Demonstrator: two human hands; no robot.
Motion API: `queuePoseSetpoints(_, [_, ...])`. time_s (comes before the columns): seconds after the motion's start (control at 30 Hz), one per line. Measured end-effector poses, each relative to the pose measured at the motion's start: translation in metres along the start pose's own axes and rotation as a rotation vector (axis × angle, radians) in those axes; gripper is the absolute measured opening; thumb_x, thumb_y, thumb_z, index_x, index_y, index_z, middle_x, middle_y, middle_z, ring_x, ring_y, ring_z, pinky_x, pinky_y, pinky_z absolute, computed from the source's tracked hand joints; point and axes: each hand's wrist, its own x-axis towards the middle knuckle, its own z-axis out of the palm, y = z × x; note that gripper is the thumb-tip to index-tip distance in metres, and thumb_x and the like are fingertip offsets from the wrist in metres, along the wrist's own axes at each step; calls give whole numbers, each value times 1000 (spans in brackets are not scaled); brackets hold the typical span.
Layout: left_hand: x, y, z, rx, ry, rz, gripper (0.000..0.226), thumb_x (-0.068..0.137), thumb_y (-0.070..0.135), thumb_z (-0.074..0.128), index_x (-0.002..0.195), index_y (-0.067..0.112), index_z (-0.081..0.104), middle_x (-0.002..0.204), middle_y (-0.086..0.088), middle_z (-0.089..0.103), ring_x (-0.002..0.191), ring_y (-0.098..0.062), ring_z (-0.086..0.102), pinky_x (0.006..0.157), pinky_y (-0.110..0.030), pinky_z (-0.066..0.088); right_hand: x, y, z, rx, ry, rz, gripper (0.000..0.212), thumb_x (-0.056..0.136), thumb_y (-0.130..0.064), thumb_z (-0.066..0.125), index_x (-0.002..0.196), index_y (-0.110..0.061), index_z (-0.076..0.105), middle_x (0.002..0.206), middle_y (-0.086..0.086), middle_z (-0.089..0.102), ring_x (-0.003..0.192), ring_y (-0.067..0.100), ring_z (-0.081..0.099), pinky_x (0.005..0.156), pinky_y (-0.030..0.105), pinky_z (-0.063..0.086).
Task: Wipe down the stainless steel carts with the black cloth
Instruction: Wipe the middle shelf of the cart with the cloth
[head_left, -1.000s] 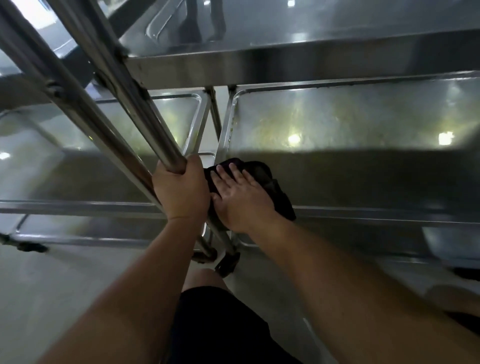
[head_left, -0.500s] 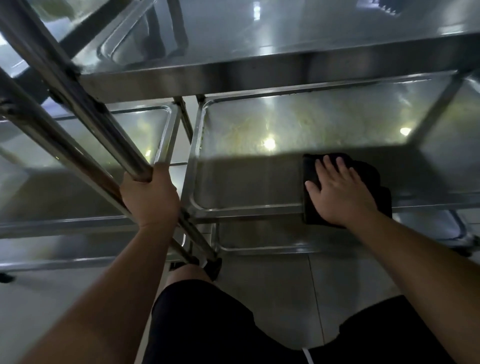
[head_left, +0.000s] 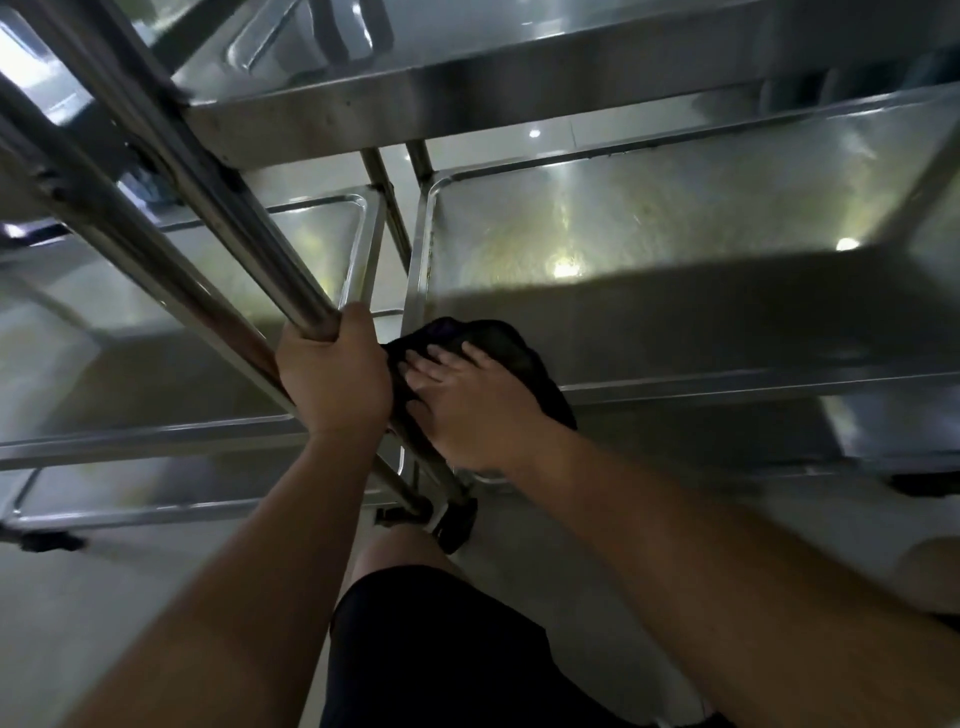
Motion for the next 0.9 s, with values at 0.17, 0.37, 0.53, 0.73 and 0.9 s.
queuePoseSetpoints(0.17, [-3, 0, 0, -15, -19, 17, 49, 80, 30, 59, 89, -18, 63, 71, -32, 62, 44, -11, 56, 41, -18, 41, -67, 77, -15, -120, -39, 21, 68, 102, -59, 14, 164, -32, 23, 170, -15, 20, 158, 6, 11, 129, 41, 8])
queuePoseSetpoints(0.37, [-3, 1, 0, -28, -10, 10, 51, 78, 35, 58, 86, -15, 61, 73, -32, 62, 49, -16, 56, 43, -19, 42, -171, 183, -51, -204, -38, 319, 78, 100, -63, 4, 163, -24, 29, 169, -7, 27, 157, 10, 16, 127, 39, 12])
queuePoseSetpoints(0.53, [0, 0, 1, -40, 0, -10, 60, 71, 43, 58, 89, -14, 61, 75, -32, 62, 52, -20, 57, 45, -23, 43, -156, 159, -45, -144, -15, 417, 77, 100, -60, 0, 165, -27, 24, 171, -11, 18, 158, 8, 9, 127, 39, 6])
queuePoseSetpoints(0.73, [2, -3, 0, -25, 10, 17, 59, 69, 44, 56, 85, -13, 59, 75, -33, 60, 57, -33, 59, 50, -28, 46, -46, 56, -13, -17, -82, 13, 67, 103, -57, 4, 165, -34, 12, 171, -18, 9, 158, 5, -1, 128, 39, -2])
queuePoseSetpoints(0.9, [3, -5, 2, -27, 27, 61, 56, 71, 45, 57, 83, -9, 62, 67, -26, 63, 54, -27, 61, 49, -28, 46, 24, 17, 5, 40, -76, 44, 64, 107, -50, 10, 166, -26, 5, 173, -10, 2, 159, 10, -8, 127, 41, -10])
